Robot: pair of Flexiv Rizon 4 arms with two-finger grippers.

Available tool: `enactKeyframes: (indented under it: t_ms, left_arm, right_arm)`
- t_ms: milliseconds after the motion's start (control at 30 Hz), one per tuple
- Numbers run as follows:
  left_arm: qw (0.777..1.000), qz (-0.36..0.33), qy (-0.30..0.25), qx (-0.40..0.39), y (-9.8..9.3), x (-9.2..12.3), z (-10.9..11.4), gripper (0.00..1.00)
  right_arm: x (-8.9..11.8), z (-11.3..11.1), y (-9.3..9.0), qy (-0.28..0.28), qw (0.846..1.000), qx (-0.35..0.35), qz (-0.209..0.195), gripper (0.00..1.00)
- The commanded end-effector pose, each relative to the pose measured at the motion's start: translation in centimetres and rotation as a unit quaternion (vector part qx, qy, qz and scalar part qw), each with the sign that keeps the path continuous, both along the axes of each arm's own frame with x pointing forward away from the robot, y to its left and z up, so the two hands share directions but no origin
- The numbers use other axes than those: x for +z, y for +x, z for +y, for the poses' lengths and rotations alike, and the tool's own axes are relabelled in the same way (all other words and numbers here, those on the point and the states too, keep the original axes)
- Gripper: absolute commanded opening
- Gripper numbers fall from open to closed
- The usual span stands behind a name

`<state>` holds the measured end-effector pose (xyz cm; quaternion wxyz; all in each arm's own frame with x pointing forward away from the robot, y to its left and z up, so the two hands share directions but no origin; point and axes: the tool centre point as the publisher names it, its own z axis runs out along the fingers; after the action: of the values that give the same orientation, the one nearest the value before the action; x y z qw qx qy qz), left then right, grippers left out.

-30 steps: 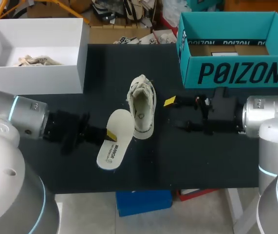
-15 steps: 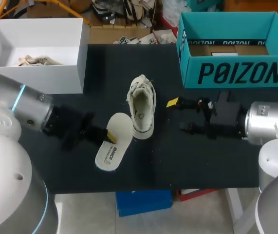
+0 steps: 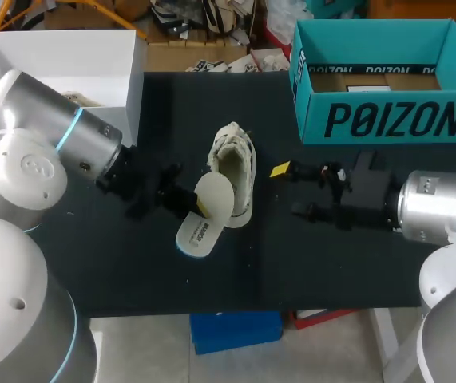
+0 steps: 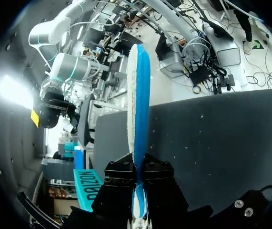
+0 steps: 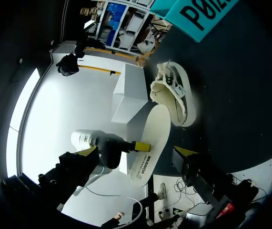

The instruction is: Take the shoe out of the shoebox, open the shoe tongue, remove and reinsert the insole, then place the shoe into the shoebox

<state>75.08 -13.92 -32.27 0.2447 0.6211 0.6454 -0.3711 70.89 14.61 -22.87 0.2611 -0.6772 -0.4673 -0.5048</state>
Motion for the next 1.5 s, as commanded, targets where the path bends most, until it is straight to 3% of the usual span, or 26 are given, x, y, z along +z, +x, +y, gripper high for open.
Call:
enactKeyframes:
  t_ms: [33,567,967,1500]
  left_arm:
    - [1.000,0.013,0.019,-0.020,2.0,-1.0,-1.4,0.00]
    - [0.998,0.009,0.060,-0.033,5.0,-2.8,-2.9,0.00]
    - [0.998,0.008,0.061,-0.024,7.6,-5.3,-4.0,0.00]
    - [0.998,-0.005,0.059,0.001,10.4,-5.6,-4.9,0.00]
  right_arm:
    - [0.0,-0.1,0.0,0.001,1.000,0.000,0.000,1.00]
    - [0.0,-0.1,0.0,0.001,1.000,0.000,0.000,1.00]
    - [0.0,-0.1,0.0,0.001,1.000,0.000,0.000,1.00]
    - [0.0,-0.1,0.0,0.001,1.000,0.000,0.000,1.00]
